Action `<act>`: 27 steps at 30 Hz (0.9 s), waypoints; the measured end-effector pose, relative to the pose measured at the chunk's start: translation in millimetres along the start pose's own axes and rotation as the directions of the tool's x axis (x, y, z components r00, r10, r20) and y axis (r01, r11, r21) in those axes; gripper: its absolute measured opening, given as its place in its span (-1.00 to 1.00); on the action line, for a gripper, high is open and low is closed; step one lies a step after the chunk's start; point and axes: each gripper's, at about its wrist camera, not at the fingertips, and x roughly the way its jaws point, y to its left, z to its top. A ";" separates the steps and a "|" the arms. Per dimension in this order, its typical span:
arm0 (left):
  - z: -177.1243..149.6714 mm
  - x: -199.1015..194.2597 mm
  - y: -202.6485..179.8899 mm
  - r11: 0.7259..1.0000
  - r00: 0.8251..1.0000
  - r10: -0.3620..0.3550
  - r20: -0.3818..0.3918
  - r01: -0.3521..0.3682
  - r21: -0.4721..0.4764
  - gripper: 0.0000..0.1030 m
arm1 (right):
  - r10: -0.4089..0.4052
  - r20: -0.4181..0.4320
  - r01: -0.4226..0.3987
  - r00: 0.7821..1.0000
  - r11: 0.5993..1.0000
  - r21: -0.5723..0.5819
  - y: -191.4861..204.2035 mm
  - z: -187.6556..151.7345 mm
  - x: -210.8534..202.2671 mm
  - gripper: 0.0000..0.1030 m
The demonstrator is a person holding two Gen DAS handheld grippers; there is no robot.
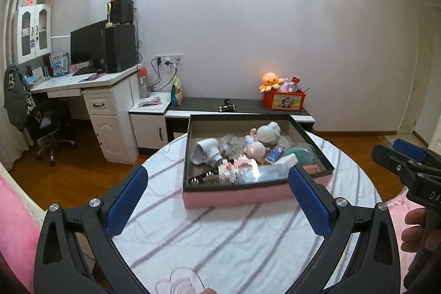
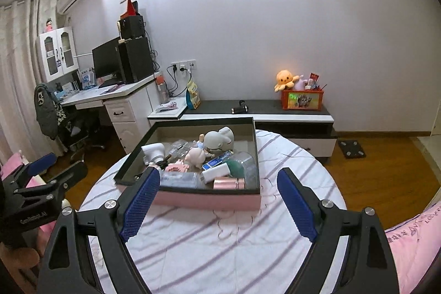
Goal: Organize rigid objects
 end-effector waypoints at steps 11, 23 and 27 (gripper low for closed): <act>-32.7 -41.1 1.3 0.999 0.999 0.035 -0.005 -0.035 -0.024 1.00 | -0.012 0.000 0.012 1.000 1.000 -0.006 20.2 -39.5 -39.9 0.72; -53.4 -78.0 4.5 0.997 0.998 0.064 0.006 -0.064 -0.042 1.00 | -0.048 -0.004 0.048 0.999 0.998 -0.031 41.2 -62.7 -70.0 0.72; -58.2 -88.5 0.4 0.998 0.998 0.061 0.013 -0.061 -0.034 1.00 | -0.045 0.013 0.045 0.999 0.998 -0.035 47.2 -63.7 -79.0 0.72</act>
